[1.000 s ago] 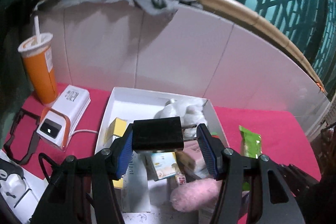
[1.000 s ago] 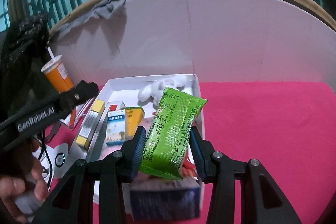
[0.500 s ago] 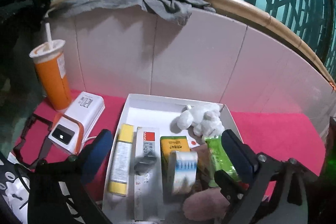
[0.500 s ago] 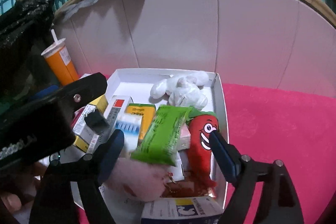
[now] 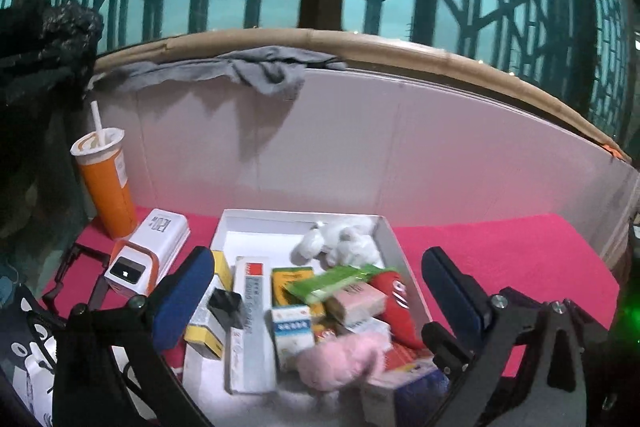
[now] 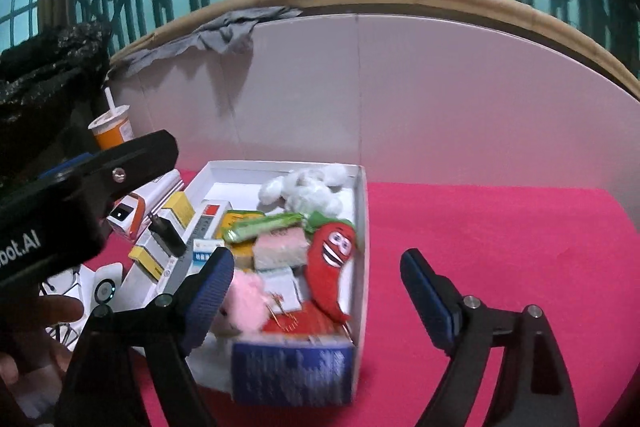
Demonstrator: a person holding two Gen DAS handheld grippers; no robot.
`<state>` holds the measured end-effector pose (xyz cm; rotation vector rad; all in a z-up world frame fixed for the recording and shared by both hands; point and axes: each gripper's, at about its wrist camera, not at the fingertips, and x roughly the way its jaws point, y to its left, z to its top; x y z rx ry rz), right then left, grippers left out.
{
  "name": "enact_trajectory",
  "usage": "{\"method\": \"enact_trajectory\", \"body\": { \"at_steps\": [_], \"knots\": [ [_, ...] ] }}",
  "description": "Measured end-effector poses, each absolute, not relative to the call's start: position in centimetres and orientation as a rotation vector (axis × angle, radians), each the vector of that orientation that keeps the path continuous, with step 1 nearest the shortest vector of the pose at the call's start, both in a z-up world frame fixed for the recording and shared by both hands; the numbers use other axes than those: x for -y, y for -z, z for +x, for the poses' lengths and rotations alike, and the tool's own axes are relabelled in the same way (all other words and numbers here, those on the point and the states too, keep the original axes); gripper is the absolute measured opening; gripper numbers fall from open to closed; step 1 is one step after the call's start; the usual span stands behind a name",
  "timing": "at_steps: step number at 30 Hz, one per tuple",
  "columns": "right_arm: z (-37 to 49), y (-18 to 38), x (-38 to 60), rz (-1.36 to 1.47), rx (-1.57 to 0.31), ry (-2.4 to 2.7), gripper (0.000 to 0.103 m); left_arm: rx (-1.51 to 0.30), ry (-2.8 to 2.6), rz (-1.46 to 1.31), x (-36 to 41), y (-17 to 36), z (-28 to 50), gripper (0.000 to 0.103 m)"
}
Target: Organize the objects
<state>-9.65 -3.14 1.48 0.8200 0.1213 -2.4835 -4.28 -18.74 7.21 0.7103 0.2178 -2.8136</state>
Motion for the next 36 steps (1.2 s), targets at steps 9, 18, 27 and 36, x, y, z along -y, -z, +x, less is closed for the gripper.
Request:
{"method": "enact_trajectory", "body": {
  "at_steps": [9,18,27,36],
  "knots": [
    [-6.5,-2.0,-2.9,0.803,-0.008,2.545,0.090,-0.214,2.885,0.712,14.4,-7.6,-1.5,0.103],
    [-2.5,-1.5,-6.8,0.821,0.061,2.640,0.091,-0.124,2.844,0.740,11.2,-7.3,1.5,0.103],
    [0.1,-1.1,-10.3,0.796,0.136,2.683,0.096,0.065,2.754,0.718,8.2,-7.2,4.5,0.103],
    [2.8,-3.2,-12.9,0.671,0.175,2.762,0.103,-0.055,2.866,0.585,7.2,-10.3,8.5,0.103]
  ]
}}
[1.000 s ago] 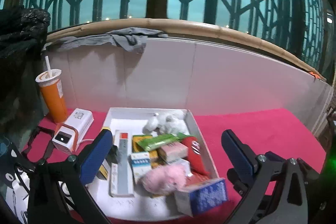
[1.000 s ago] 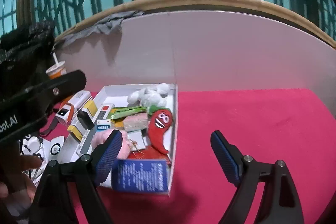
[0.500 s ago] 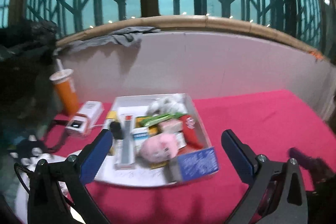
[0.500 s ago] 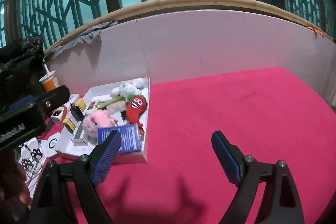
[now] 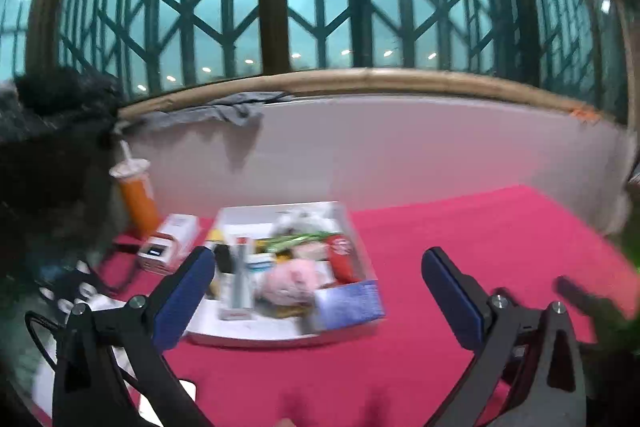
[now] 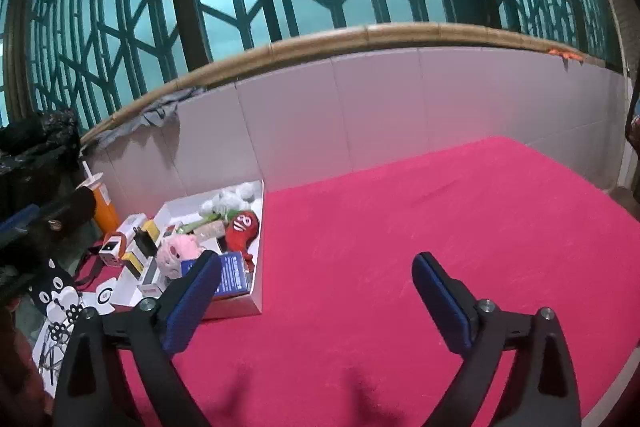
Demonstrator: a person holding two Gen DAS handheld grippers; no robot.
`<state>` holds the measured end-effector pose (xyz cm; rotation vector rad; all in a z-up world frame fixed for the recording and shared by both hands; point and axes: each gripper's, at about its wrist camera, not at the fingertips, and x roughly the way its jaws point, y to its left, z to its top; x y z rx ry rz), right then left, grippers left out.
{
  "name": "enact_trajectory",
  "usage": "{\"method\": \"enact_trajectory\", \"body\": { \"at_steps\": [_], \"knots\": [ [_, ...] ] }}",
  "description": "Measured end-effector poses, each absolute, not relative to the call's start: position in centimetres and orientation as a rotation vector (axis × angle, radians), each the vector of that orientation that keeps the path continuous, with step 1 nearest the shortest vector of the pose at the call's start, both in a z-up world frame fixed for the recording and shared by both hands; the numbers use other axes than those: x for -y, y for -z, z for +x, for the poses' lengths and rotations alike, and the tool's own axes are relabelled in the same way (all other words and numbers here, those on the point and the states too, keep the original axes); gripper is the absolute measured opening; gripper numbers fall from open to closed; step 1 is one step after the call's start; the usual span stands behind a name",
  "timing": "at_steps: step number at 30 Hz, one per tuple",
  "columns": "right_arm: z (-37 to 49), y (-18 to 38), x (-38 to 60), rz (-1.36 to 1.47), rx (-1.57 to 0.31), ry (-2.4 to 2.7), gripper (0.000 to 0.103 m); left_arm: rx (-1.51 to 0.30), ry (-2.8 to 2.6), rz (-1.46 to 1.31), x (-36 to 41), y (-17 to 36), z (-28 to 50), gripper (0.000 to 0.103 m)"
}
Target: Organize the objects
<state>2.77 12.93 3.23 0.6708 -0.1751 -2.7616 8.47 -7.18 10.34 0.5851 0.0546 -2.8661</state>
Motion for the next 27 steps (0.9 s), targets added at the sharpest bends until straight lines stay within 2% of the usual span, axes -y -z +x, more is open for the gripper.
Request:
{"method": "enact_trajectory", "body": {
  "at_steps": [5,9,13,17,27],
  "knots": [
    [5.8,-5.3,-13.2,0.474,0.110,2.824,0.103,-0.061,2.837,0.602,7.1,-11.4,10.0,0.103],
    [7.3,-6.6,-14.0,0.405,0.137,2.828,0.103,-0.033,2.795,0.629,7.1,-11.3,10.4,0.103],
    [8.5,-7.6,-14.8,0.354,0.178,2.848,0.103,-0.078,2.747,0.649,7.9,-11.1,10.6,0.103],
    [8.6,-7.8,-14.7,0.349,0.167,2.856,0.103,-0.152,2.727,0.662,9.2,-10.8,10.5,0.103],
    [7.7,-7.1,-14.8,0.412,0.176,2.851,0.103,-0.134,2.717,0.683,9.0,-10.2,10.0,0.103]
  ]
}}
